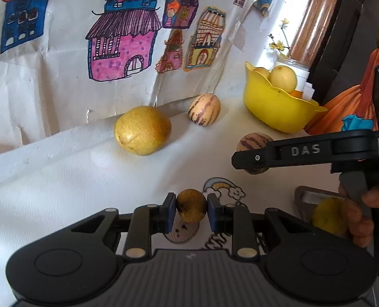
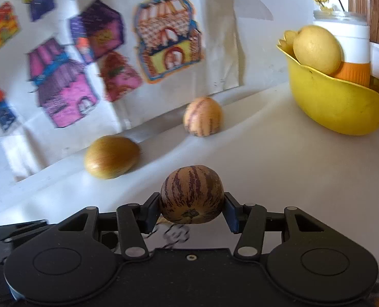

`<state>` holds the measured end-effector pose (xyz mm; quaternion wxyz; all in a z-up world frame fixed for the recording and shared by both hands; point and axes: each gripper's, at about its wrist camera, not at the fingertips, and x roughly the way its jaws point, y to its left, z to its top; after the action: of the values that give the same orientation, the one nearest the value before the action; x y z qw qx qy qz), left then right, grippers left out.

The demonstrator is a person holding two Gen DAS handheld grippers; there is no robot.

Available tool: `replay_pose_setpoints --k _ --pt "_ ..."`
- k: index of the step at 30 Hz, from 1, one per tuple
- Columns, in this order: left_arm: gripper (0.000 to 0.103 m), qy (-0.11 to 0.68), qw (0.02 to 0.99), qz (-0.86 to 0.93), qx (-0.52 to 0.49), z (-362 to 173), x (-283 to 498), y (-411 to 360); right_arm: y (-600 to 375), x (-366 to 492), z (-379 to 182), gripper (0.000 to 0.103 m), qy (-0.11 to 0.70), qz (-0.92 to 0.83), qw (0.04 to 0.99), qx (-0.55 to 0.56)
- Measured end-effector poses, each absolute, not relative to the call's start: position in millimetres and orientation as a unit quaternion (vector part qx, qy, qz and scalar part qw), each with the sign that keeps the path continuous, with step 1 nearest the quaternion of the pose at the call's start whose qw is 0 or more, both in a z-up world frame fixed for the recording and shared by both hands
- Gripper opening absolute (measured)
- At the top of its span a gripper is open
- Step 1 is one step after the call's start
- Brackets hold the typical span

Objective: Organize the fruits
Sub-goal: 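Grasp a small brown fruit with the left gripper while the right gripper grasps another striped melon, then carry the small brown fruit and striped melon over the metal tray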

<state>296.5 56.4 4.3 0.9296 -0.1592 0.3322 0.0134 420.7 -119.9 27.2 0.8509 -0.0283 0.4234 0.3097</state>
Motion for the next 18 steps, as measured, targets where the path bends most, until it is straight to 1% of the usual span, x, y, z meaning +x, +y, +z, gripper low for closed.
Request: replay_pose_setpoints --k 9,18 --pt "0.028 0.322 0.932 -0.010 -0.167 20 263 42 -146 367 63 0.053 0.397 0.336 0.854 -0.008" --pt "0.029 0.305 0.938 -0.051 -0.159 46 224 11 -205 311 97 0.053 0.365 0.317 0.875 0.017"
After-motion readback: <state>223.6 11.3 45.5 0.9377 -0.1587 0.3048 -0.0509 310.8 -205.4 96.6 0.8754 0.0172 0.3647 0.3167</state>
